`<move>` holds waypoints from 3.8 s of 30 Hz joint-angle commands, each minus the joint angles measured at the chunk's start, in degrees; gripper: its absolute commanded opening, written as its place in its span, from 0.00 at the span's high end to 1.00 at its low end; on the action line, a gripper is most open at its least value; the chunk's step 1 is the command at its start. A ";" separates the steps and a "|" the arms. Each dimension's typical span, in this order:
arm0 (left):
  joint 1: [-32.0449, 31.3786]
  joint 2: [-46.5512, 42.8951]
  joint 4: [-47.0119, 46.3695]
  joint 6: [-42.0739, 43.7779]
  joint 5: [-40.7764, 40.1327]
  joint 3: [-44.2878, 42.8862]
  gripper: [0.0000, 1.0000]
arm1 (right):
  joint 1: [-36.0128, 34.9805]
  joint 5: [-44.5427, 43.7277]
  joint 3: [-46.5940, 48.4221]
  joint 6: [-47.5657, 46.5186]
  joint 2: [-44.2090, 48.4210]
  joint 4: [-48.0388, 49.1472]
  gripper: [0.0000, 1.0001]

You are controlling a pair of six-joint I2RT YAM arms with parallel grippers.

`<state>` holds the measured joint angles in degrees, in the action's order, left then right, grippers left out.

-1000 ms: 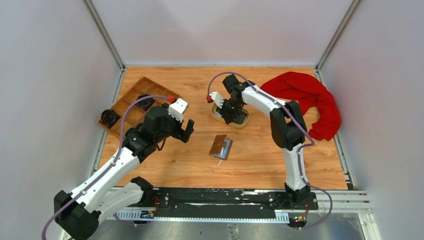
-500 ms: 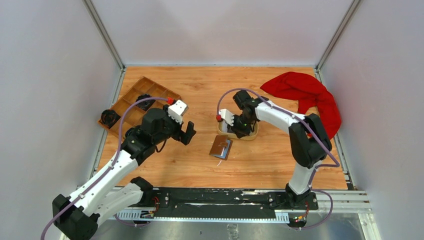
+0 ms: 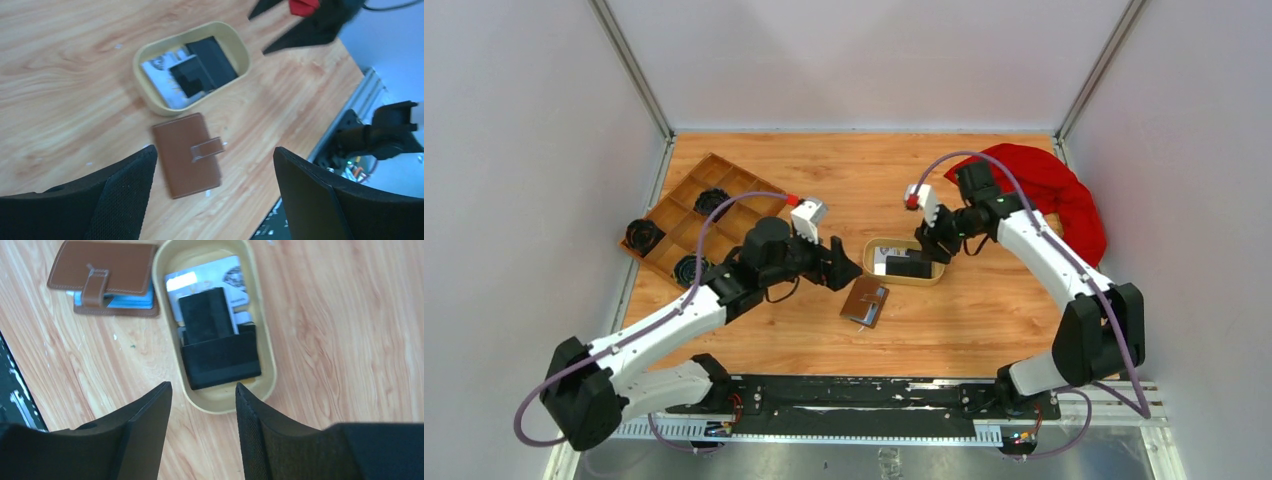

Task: Put the credit cards into the card holder
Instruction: Pick up the credit card from the storage box.

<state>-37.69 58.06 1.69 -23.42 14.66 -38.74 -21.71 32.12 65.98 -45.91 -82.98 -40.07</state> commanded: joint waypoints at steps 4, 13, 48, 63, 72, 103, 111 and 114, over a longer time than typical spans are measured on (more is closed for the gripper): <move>-12.89 13.88 -3.82 -10.09 -17.88 -10.82 0.09 | 14.50 9.38 -1.90 23.80 -4.20 7.97 0.61; -19.17 37.66 6.19 -11.35 -31.59 -32.22 0.12 | 21.21 12.73 -0.74 32.21 -13.32 8.70 0.62; -22.83 73.24 29.09 -10.64 -44.44 -69.63 0.25 | 28.31 18.15 0.78 35.10 -18.91 6.63 0.62; -22.86 78.20 31.84 -12.16 -47.33 -73.14 0.24 | 28.31 18.48 0.95 35.01 -19.06 6.32 0.62; -22.86 78.55 31.94 -12.40 -48.09 -71.98 0.35 | 28.31 18.56 1.01 35.01 -19.06 6.16 0.61; -17.47 59.26 6.26 -10.20 -41.78 -50.93 0.50 | 28.22 21.57 0.43 31.59 -15.28 5.89 0.60; -14.44 54.77 -1.04 -13.63 -33.22 -44.94 0.55 | 28.13 30.56 -0.29 29.15 -12.44 5.63 0.59; -12.75 53.64 -1.46 -16.46 -27.83 -43.01 0.56 | 28.00 34.15 -0.47 27.66 -11.59 5.03 0.59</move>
<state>-52.77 114.50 4.32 -35.88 -20.10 -83.94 6.02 59.09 65.78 -15.16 -96.97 -32.82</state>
